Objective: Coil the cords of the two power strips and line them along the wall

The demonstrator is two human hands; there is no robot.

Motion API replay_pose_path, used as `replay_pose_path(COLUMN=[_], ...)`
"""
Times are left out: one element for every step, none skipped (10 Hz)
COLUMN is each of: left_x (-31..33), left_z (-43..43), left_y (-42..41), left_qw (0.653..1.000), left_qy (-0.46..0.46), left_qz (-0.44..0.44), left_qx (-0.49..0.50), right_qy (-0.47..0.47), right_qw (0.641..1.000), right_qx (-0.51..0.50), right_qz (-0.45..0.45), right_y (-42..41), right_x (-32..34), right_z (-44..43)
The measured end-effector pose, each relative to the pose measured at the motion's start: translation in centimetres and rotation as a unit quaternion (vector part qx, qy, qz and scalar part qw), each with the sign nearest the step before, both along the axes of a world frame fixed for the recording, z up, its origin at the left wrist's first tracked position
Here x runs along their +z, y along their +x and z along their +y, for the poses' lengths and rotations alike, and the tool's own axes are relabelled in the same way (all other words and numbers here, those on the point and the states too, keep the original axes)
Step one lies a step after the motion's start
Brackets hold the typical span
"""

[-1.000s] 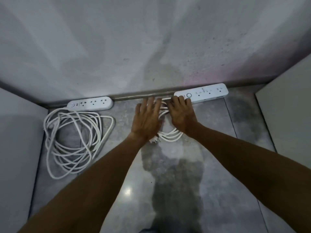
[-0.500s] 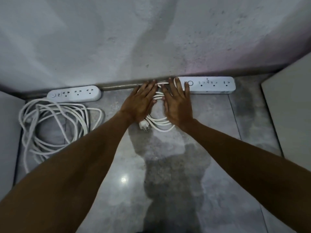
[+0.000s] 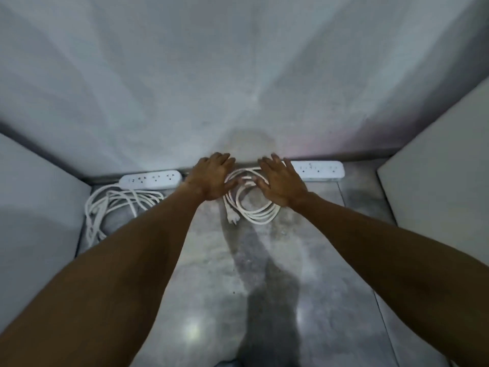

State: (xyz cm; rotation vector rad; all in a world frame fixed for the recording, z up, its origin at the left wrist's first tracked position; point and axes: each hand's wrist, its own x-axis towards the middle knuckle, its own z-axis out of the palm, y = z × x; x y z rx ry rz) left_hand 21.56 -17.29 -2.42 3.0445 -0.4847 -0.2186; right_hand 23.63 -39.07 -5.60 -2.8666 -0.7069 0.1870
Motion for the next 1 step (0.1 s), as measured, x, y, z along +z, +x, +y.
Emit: replay_pose_path(left_x=[7.55], left_z=[2.88], left_y=[-2.74], left_qw=[0.998], left_qy=[-0.006], left_qz=[-0.037], left_qx=[0.059], right_qy=[-0.010], right_qw=[0.997], right_qx=[0.000], right_qz=[0.078], right_y=[-0.75], right_x=[8.12], right_z=[0.61])
